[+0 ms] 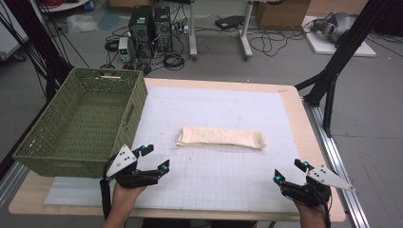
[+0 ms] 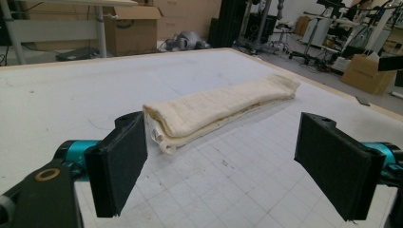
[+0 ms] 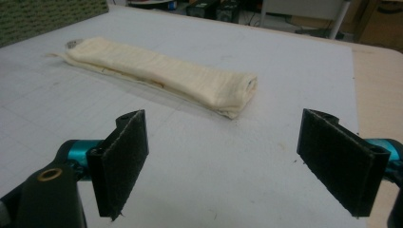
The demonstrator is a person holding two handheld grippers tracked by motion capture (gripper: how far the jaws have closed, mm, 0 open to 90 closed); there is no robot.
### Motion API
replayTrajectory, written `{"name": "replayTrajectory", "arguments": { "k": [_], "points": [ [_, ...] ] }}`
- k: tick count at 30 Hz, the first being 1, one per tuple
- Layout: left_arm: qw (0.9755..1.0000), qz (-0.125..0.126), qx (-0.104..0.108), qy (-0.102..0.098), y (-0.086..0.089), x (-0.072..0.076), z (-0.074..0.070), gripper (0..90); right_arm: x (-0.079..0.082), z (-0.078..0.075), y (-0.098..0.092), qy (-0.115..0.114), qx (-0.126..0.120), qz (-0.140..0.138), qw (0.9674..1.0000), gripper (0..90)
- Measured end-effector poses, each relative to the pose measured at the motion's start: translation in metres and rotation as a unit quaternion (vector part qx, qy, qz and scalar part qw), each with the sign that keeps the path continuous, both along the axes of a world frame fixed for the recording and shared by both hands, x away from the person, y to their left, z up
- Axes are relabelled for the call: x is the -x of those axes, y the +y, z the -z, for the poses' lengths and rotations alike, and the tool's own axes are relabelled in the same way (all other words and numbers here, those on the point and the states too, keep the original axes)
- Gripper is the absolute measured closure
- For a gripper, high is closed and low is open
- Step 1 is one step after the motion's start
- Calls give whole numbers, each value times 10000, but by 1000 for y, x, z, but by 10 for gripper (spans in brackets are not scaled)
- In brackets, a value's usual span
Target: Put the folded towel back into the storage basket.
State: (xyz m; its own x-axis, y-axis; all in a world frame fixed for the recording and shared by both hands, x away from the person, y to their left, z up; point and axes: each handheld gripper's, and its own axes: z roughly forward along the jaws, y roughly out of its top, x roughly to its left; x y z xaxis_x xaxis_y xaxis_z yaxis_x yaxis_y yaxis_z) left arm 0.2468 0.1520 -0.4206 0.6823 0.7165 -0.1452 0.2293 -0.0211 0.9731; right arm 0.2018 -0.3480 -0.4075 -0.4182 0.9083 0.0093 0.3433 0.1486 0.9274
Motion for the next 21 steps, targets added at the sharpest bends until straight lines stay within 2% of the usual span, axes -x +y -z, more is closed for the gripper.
{"name": "replayTrajectory", "arguments": {
  "k": [5, 10, 15, 21],
  "points": [
    [10000, 10, 2, 9, -1, -1, 0, 182, 0, 1, 0, 34, 64, -52, 10000, 161],
    [10000, 28, 16, 72, -2, -3, 1, 182, 0, 1, -1, 45, -19, -50, 10000, 161],
    [9995, 81, 259, 163, -4, -4, 0, 184, -1, 2, -2, 79, -20, -84, 9999, 161],
    [9996, 78, 221, 171, -7, -4, -2, 184, 0, 1, 0, 92, 42, -140, 9999, 160]
  ]
}}
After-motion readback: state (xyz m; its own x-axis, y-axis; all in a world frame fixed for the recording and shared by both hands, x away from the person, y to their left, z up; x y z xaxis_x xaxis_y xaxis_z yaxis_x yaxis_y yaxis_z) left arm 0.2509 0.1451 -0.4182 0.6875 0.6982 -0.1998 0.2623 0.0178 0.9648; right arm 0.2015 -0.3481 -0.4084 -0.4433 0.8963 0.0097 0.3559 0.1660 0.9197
